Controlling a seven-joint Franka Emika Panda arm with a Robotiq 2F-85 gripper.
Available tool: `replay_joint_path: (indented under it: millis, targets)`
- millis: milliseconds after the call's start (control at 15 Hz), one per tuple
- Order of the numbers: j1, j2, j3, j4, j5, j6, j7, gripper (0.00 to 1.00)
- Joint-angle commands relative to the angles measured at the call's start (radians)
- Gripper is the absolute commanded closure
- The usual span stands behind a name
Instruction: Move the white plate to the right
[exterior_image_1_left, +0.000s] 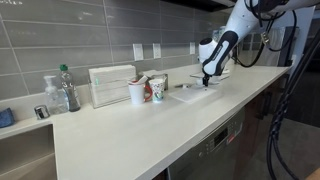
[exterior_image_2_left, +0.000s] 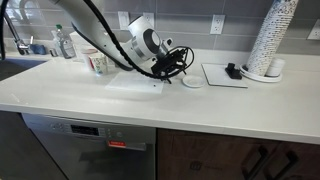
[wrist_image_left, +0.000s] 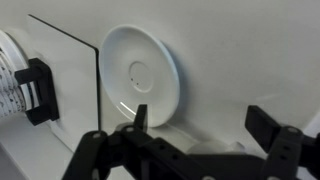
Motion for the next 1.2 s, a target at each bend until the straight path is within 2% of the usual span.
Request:
replay_joint_path:
  millis: [0, 200, 467, 667, 867, 1133]
  targets:
    - [-0.008, -0.108, 0.035, -0.095, 0.149, -0.13, -0.092, 0.0]
    - [-0.001, -0.163, 0.039, -0.115, 0.263, -0.231, -0.125, 0.01]
    - [-0.02, -0.224, 0.089, -0.117, 0.466, -0.405, -0.199, 0.0]
    - [-0.017, -0.264, 0.1, -0.113, 0.585, -0.514, -0.206, 0.0]
    - [0.003, -0.312, 0.093, -0.13, 0.628, -0.588, -0.185, 0.0]
    - [0.025, -0.354, 0.08, -0.147, 0.619, -0.687, -0.174, 0.0]
